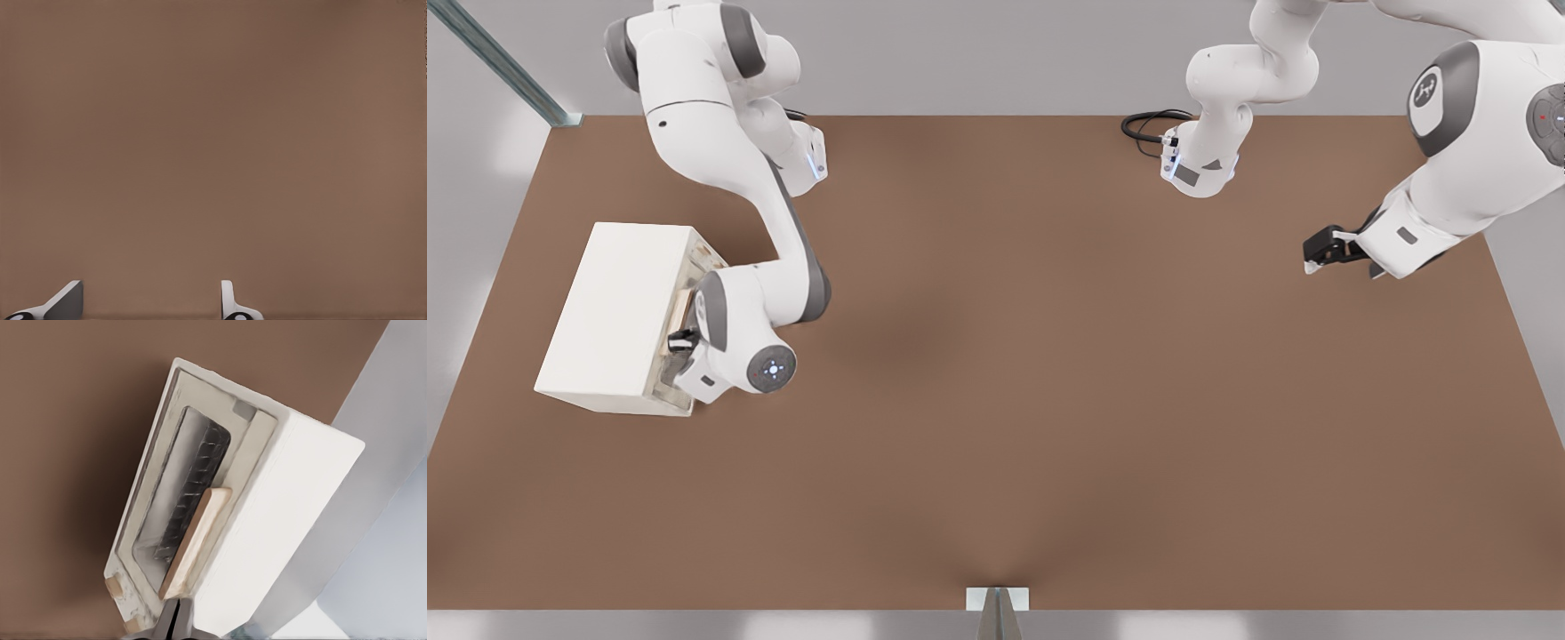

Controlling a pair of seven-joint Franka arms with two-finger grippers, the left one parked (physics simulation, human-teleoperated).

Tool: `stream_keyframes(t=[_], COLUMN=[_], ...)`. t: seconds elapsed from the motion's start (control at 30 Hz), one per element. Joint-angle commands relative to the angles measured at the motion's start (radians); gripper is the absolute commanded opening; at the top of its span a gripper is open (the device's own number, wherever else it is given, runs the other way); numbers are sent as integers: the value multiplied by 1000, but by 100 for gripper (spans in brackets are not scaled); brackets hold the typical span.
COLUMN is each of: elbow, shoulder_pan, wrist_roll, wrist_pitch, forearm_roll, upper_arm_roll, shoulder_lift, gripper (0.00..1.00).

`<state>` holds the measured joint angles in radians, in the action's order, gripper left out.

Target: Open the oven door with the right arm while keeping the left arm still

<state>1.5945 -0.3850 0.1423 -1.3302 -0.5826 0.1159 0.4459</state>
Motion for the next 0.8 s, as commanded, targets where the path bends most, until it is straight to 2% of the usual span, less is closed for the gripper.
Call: stream_keyframes(t=[0.0, 0.1, 0.17, 0.37, 0.77], elbow=[41, 82, 120, 151, 203], shoulder_pan=[-9, -22, -22, -14, -8], wrist_roll=[341, 437, 434, 436, 421], wrist_pitch=[65, 60, -61, -130, -147], forearm_roll=[-59, -91, -103, -111, -111], upper_arm_roll=[1, 7, 51, 67, 96], shoulder_lift=[-26, -23, -4, 27, 25], gripper=[21, 21, 21, 21, 21])
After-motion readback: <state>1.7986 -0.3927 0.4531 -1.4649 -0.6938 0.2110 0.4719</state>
